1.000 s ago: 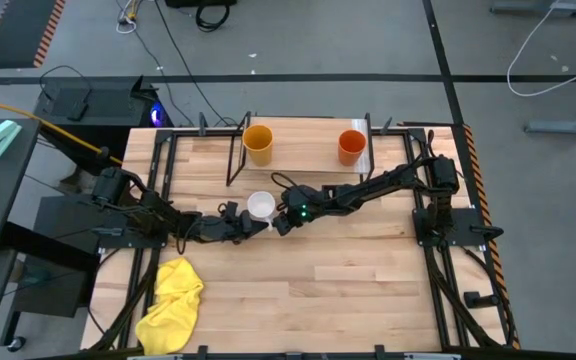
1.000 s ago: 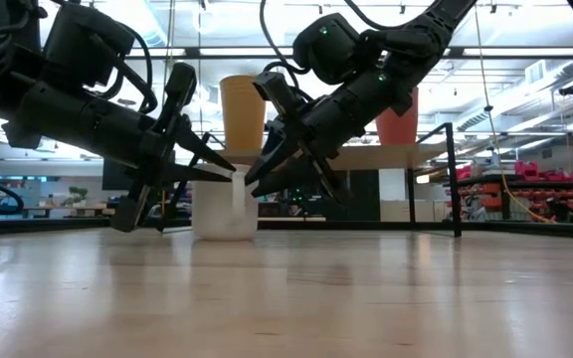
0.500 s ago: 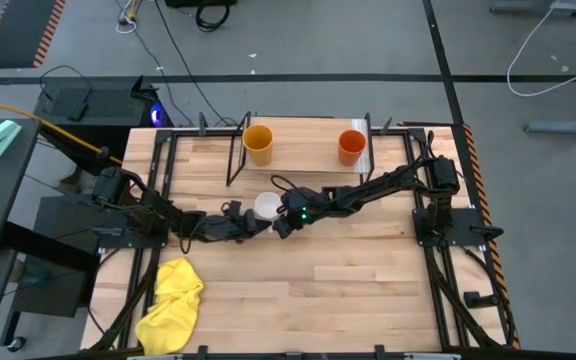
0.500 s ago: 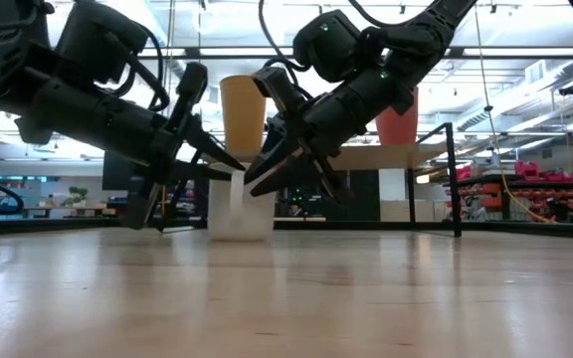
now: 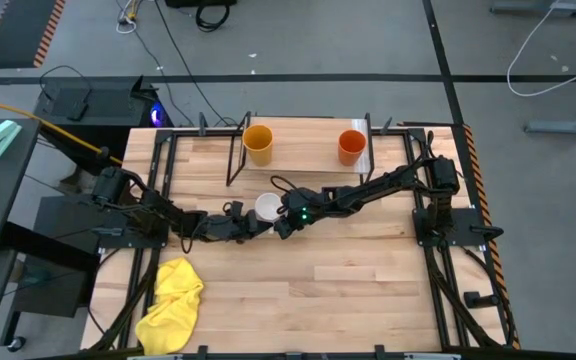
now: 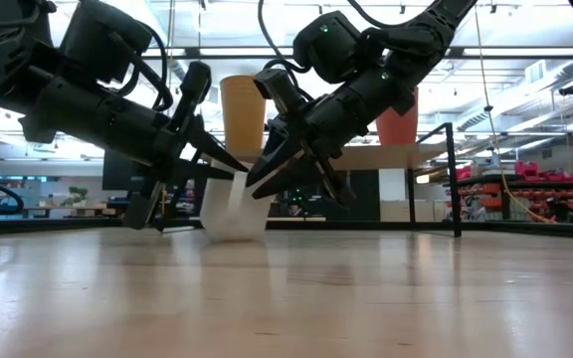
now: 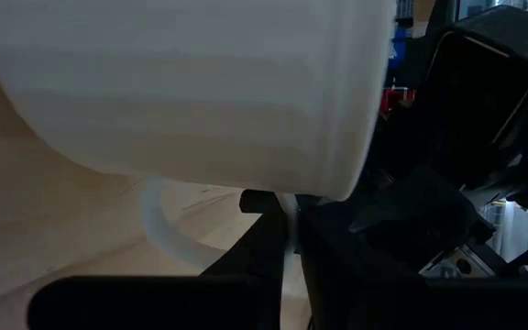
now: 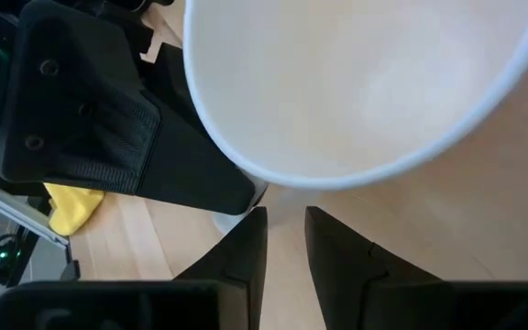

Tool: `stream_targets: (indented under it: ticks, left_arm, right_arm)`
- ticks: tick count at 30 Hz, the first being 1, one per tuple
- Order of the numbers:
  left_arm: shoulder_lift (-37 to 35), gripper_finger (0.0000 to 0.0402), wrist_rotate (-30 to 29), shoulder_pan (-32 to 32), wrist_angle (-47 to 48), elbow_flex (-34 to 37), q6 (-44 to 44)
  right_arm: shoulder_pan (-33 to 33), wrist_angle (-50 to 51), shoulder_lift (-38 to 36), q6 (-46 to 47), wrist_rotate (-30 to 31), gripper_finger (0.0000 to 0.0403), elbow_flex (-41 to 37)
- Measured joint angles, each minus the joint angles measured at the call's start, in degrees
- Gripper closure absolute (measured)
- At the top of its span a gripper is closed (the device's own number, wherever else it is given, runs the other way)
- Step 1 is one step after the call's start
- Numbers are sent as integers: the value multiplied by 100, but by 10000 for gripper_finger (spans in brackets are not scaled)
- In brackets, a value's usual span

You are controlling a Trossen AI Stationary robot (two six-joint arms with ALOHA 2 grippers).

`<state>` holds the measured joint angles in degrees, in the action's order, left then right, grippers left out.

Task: Stack small to large cups/mugs on shelf
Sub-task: Put the white mug on the shelf

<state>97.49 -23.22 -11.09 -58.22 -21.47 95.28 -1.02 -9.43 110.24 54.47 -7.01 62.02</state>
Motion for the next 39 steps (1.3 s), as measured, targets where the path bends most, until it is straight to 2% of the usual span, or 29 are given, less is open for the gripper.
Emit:
stream_targets:
  ticks: [14,19,28,39]
  left_arm:
    - [2,381,-17,-4,-263,4,-155]
    - [0,384,-28,-2,-435,-4,-207]
    - [2,387,-66,7,-811,0,-251]
    - [2,387,-72,6,-1305,-80,-142]
  right_arm:
    - [34,157,-149,-23,-79,317,0]
    - [130,883,-790,-355,258,317,3]
    - [245,2303,-1861,-626,414,317,13]
    - [650,3772,-2636,-843,700,316,7]
